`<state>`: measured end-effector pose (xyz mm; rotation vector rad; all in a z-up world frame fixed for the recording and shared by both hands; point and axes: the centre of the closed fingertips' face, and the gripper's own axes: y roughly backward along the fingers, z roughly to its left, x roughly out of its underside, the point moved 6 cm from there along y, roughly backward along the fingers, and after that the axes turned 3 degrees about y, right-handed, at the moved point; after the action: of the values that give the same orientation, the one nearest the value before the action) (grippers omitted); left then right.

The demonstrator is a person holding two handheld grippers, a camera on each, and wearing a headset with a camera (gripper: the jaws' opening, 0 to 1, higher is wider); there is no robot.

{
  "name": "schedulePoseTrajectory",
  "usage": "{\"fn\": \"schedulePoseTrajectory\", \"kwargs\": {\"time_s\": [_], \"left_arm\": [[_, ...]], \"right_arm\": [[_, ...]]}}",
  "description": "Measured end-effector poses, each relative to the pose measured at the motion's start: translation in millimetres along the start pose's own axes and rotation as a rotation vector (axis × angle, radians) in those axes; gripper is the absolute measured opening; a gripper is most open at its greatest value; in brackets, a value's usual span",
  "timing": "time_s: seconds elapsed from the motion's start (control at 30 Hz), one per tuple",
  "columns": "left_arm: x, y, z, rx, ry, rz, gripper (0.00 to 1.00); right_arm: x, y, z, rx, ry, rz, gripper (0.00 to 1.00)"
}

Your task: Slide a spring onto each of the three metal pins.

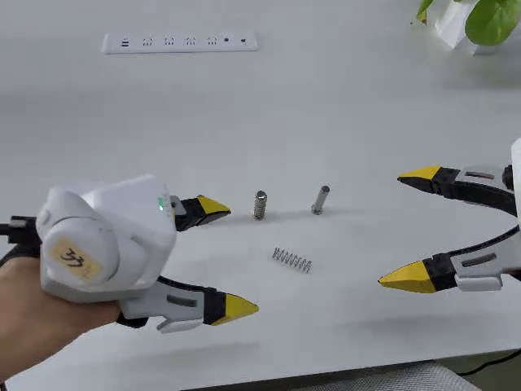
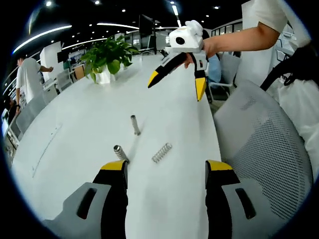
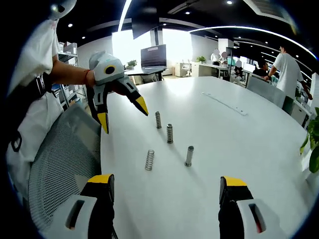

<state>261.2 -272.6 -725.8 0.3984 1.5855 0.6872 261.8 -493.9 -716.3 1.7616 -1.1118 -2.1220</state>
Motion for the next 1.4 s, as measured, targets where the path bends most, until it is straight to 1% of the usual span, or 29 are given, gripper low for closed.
{"fn": "schedulePoseTrajectory", "kwargs": {"time_s": [0.07, 0.13, 0.17, 0.2, 0.23, 0.27, 0.3, 0.33, 0.37, 0.4, 0.43, 0.57, 0.63, 0.73, 0.77, 0.9, 1.03, 1.07, 1.1, 1.27, 1.4], "left_arm": [[0.9, -10.7, -0.1, 0.017, -0.053, 0.047, 0.57], [3.2, -22.4, 0.3, 0.03, -0.091, 0.112, 0.55], [5.0, -28.5, 2.6, 0.025, -0.142, 0.162, 0.51], [5.3, -32.5, 3.1, 0.027, -0.16, 0.179, 0.47], [4.4, -36.4, 2.0, 0.041, -0.164, 0.18, 0.45], [2.2, -43.0, 0.3, 0.053, -0.142, 0.17, 0.45], [2.2, -46.9, -0.3, 0.061, -0.145, 0.179, 0.45], [3.9, -50.5, 1.2, 0.054, -0.176, 0.216, 0.43], [5.0, -53.2, 2.2, 0.051, -0.201, 0.234, 0.38], [7.7, -57.8, 3.2, 0.05, -0.2, 0.262, 0.35], [8.9, -60.7, 3.7, 0.052, -0.193, 0.274, 0.34], [9.8, -69.2, 9.5, 0.045, -0.19, 0.295, 0.32], [11.0, -71.8, 12.5, 0.038, -0.189, 0.305, 0.29], [13.3, -75.8, 15.2, 0.043, -0.189, 0.321, 0.25], [14.0, -77.5, 15.5, 0.044, -0.192, 0.327, 0.25], [13.2, -82.2, 16.3, 0.049, -0.193, 0.328, 0.23], [16.8, -86.9, 15.8, 0.055, -0.197, 0.354, 0.2], [15.5, -86.7, 15.8, 0.058, -0.191, 0.347, 0.18], [16.0, -86.9, 16.5, 0.055, -0.185, 0.354, 0.16], [18.0, -86.4, 14.7, 0.06, -0.157, 0.36, 0.11], [18.3, -86.1, 14.8, 0.061, -0.148, 0.363, 0.09]], "right_arm": [[2.9, 1.8, 0.5, 0.005, -0.006, -0.003, 0.86], [6.7, 4.0, -0.1, 0.012, -0.011, -0.002, 0.86], [8.7, 5.4, -0.5, 0.017, -0.016, -0.003, 0.86], [9.8, 6.3, -0.8, 0.019, -0.019, -0.005, 0.86], [10.8, 7.1, -1.2, 0.023, -0.022, -0.007, 0.86], [12.1, 8.2, -1.5, 0.027, -0.025, -0.009, 0.86], [12.9, 8.8, -1.6, 0.029, -0.027, -0.011, 0.86], [14.1, 9.6, -1.8, 0.032, -0.03, -0.014, 0.86], [15.1, 10.0, -2.0, 0.034, -0.032, -0.014, 0.86], [16.5, 10.7, -2.2, 0.038, -0.034, -0.017, 0.86], [17.2, 11.0, -2.4, 0.041, -0.036, -0.019, 0.86], [21.1, 12.5, -2.7, 0.048, -0.044, -0.023, 0.85], [22.7, 13.5, -2.6, 0.055, -0.052, -0.029, 0.85], [24.9, 14.0, -1.4, 0.06, -0.058, -0.033, 0.85], [26.2, 13.9, -0.8, 0.062, -0.061, -0.033, 0.85], [28.6, 13.9, 0.2, 0.068, -0.07, -0.035, 0.84], [29.8, 14.1, 0.8, 0.071, -0.073, -0.037, 0.84], [30.0, 14.3, 0.7, 0.072, -0.073, -0.037, 0.84], [30.1, 14.4, 0.7, 0.072, -0.075, -0.039, 0.84], [31.5, 14.5, 0.5, 0.072, -0.074, -0.038, 0.84], [32.4, 14.4, 0.1, 0.073, -0.076, -0.04, 0.84]]}}
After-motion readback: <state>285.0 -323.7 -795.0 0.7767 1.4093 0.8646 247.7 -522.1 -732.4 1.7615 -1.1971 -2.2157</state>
